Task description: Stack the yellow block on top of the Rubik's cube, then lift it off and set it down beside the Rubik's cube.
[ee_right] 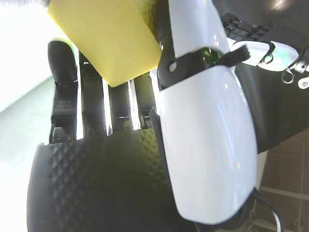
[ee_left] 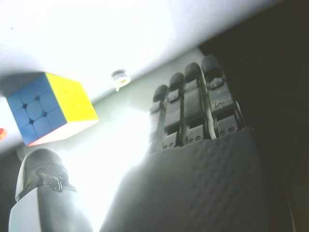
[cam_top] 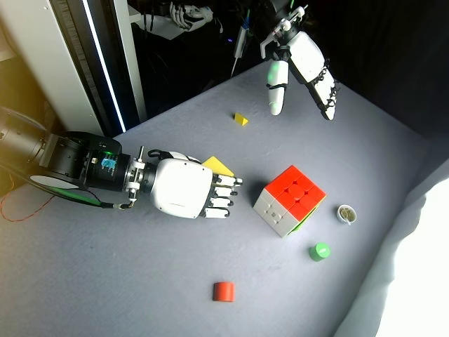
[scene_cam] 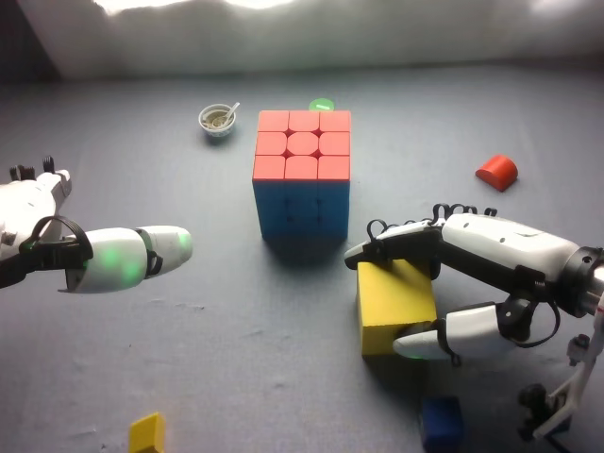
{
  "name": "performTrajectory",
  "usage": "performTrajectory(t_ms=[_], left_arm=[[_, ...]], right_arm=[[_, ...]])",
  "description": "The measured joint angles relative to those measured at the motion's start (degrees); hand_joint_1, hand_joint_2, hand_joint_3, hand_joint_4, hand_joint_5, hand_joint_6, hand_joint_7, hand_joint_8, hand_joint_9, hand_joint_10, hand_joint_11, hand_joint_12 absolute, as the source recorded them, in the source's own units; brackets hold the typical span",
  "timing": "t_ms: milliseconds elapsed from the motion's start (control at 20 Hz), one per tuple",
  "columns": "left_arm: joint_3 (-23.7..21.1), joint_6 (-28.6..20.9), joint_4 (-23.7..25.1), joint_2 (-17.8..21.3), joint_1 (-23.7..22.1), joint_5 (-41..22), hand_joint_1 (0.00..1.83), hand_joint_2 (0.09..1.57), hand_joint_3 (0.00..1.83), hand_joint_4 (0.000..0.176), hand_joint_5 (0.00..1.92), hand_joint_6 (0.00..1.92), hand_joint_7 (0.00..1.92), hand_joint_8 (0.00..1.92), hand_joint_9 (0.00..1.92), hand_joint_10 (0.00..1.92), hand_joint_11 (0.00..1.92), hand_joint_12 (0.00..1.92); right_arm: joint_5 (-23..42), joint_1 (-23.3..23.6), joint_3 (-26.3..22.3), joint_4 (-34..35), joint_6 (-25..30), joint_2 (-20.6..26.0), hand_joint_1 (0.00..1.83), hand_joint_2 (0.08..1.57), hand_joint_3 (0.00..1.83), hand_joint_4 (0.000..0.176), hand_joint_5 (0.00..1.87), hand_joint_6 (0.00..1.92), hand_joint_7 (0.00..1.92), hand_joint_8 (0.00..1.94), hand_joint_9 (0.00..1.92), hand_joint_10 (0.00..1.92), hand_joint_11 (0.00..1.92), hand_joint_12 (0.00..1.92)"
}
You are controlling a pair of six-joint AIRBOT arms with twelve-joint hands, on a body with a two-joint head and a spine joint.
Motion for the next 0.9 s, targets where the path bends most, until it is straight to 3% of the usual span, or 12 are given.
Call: performTrajectory(t_ms=[200,300,500,550,600,650,800,850,900], left_arm=[[0.0,0.0,-0.02,0.0,0.0,0.0,0.09,0.91,0.0,0.0,0.01,0.0,0.06,0.0,0.06,0.0,0.0,0.24],[0.0,-0.02,0.04,0.0,0.0,0.0,0.11,0.9,0.0,0.0,0.04,0.0,0.08,0.0,0.1,0.01,0.0,0.32],[0.0,-0.04,0.07,0.0,0.0,0.0,0.11,0.9,0.0,0.0,0.04,0.0,0.08,0.0,0.1,0.01,0.0,0.32],[0.0,-0.07,0.07,0.0,0.0,0.0,0.08,0.9,0.0,0.0,0.01,0.0,0.05,0.0,0.07,0.0,0.0,0.27],[0.0,-0.22,0.22,0.0,0.0,0.02,0.1,0.9,0.0,0.0,0.03,0.0,0.08,0.01,0.1,0.01,0.0,0.31],[0.0,-0.22,0.37,0.0,0.0,0.0,0.05,0.92,0.0,0.0,0.0,0.0,0.03,0.0,0.04,0.0,0.0,0.17],[0.07,-0.22,0.39,0.0,0.0,0.0,0.07,0.92,0.0,0.0,0.0,0.0,0.03,0.0,0.05,0.0,0.0,0.19],[0.07,-0.24,0.42,0.0,0.0,0.0,0.08,0.9,0.0,0.0,0.01,0.0,0.05,0.0,0.06,0.0,0.0,0.26],[0.13,-0.22,0.42,0.0,0.0,0.04,0.1,0.91,0.0,0.0,0.01,0.0,0.06,0.0,0.07,0.0,0.0,0.22]], right_arm=[[0.0,0.0,0.0,0.0,0.02,0.0,1.34,1.24,0.0,0.0,0.64,1.32,0.84,1.38,0.65,1.6,0.26,1.83],[0.0,-0.02,0.0,0.02,0.02,0.0,1.18,1.26,0.0,0.0,0.62,1.37,0.83,1.43,0.62,1.42,0.27,1.8],[0.35,-0.26,0.02,0.09,0.07,-0.07,1.18,1.26,0.0,0.0,0.62,1.37,0.83,1.44,0.62,1.4,0.27,1.8],[0.35,-0.26,0.04,0.04,0.04,-0.07,1.14,1.26,0.0,0.0,0.65,1.38,0.77,1.44,0.5,1.37,0.16,1.85],[0.52,-0.37,0.04,0.09,0.09,-0.07,1.08,1.16,0.0,0.0,0.51,0.98,0.57,1.04,0.37,1.29,0.05,1.84],[0.52,-0.37,0.04,0.0,0.02,-0.09,1.08,1.1,0.0,0.0,0.52,0.7,0.56,0.78,0.32,1.23,0.0,1.83],[0.68,-0.66,0.04,0.02,0.04,-0.17,1.08,1.08,0.0,0.0,0.53,0.63,0.56,0.72,0.31,1.19,0.0,1.81],[0.68,-0.66,0.07,0.09,0.07,-0.17,1.0,1.06,0.0,0.0,0.3,0.47,0.34,0.5,0.14,0.96,0.0,1.57],[0.57,-0.66,0.07,-0.09,-0.07,-0.17,0.97,1.03,0.0,0.0,0.17,0.3,0.24,0.28,0.06,0.73,0.0,1.35]])
